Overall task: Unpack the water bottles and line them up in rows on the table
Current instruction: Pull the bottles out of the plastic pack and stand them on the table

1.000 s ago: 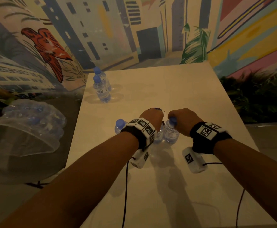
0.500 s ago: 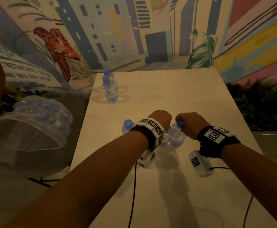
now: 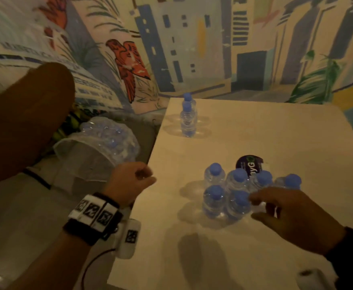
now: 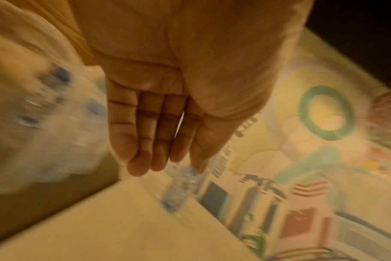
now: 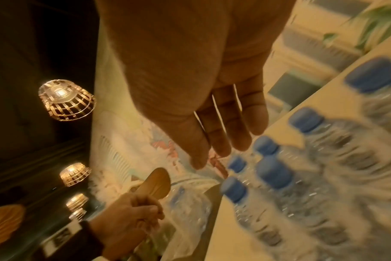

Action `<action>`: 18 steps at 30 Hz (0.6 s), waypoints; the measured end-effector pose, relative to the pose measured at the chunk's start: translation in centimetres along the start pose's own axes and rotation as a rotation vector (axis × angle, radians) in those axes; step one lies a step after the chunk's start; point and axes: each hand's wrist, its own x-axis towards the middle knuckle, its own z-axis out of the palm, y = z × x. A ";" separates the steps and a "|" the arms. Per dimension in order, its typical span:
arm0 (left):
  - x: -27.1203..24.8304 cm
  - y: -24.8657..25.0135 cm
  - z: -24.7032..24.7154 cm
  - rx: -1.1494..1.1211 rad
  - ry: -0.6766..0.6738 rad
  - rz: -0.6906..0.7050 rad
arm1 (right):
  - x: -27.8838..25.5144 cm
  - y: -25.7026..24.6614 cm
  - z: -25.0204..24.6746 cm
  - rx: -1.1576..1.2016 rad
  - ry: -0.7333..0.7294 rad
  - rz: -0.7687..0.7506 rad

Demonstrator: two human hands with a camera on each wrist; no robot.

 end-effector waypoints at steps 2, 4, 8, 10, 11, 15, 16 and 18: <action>-0.2 -4.9 -0.9 0.026 0.009 -0.139 | 1.4 -2.6 1.0 0.023 -0.063 -0.081; -0.2 -9.2 -1.5 0.029 0.024 -0.245 | 3.6 -5.3 2.3 0.054 -0.126 -0.141; 0.9 -14.9 -2.9 -0.115 0.019 -0.427 | 8.8 -10.9 5.7 0.066 -0.245 -0.237; 1.9 -17.1 -3.7 -0.198 0.027 -0.500 | 11.4 -14.1 7.2 0.056 -0.266 -0.258; 2.7 -18.1 -4.0 -0.225 0.035 -0.510 | 12.7 -15.5 8.0 0.051 -0.269 -0.258; 6.0 -20.0 -5.1 -0.215 0.010 -0.419 | 18.1 -20.7 10.9 0.007 -0.274 -0.203; 6.8 -19.9 -5.4 -0.239 -0.005 -0.406 | 19.4 -21.7 11.6 0.005 -0.274 -0.192; 8.5 -20.0 -5.7 -0.299 -0.025 -0.411 | 21.7 -23.4 13.1 -0.018 -0.266 -0.183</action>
